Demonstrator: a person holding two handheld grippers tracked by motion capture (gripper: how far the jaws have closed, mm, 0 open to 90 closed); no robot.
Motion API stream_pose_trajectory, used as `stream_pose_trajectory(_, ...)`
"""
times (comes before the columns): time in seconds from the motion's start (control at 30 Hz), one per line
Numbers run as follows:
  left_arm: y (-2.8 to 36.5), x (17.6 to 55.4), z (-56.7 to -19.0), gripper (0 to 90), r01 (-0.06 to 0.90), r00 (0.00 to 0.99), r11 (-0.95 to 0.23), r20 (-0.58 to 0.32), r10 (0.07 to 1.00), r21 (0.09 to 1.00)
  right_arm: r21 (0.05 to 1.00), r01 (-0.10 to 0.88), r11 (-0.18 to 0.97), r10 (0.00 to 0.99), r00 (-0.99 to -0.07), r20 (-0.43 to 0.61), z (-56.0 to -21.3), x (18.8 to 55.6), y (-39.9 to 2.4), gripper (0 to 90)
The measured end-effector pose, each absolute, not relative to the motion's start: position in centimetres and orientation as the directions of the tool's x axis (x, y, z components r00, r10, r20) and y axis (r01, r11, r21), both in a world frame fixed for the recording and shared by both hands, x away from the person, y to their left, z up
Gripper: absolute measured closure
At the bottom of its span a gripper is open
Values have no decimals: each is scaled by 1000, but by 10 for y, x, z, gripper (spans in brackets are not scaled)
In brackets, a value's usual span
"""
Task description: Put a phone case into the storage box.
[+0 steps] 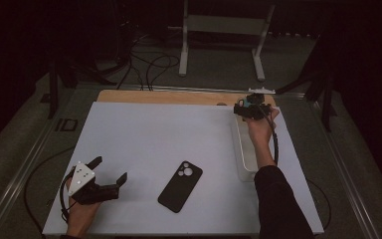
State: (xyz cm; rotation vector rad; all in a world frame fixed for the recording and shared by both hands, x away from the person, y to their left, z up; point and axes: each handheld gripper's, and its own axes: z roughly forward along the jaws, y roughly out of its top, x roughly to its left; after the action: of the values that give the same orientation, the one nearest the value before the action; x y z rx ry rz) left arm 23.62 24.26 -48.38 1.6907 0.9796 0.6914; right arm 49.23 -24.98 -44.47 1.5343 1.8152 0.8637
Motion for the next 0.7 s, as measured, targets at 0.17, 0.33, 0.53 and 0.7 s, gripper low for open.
stream_pose_trajectory(0.17,242,236,-484,3,280,506,-153,-10,863,948,798,594,106,990,-136,-30,-446,493,-250,166)
stream_pose_trajectory(0.33,242,236,-484,3,281,506,-152,-12,862,948,796,597,97,991,-132,-22,-446,494,-251,165)
stream_pose_trajectory(0.53,242,236,-484,3,283,506,-155,-10,862,947,799,595,91,991,-130,-16,-446,494,-252,155)
stream_pose_trajectory(0.7,242,236,-484,3,283,507,-155,-10,862,946,805,587,88,992,-129,-15,-445,494,-252,116)
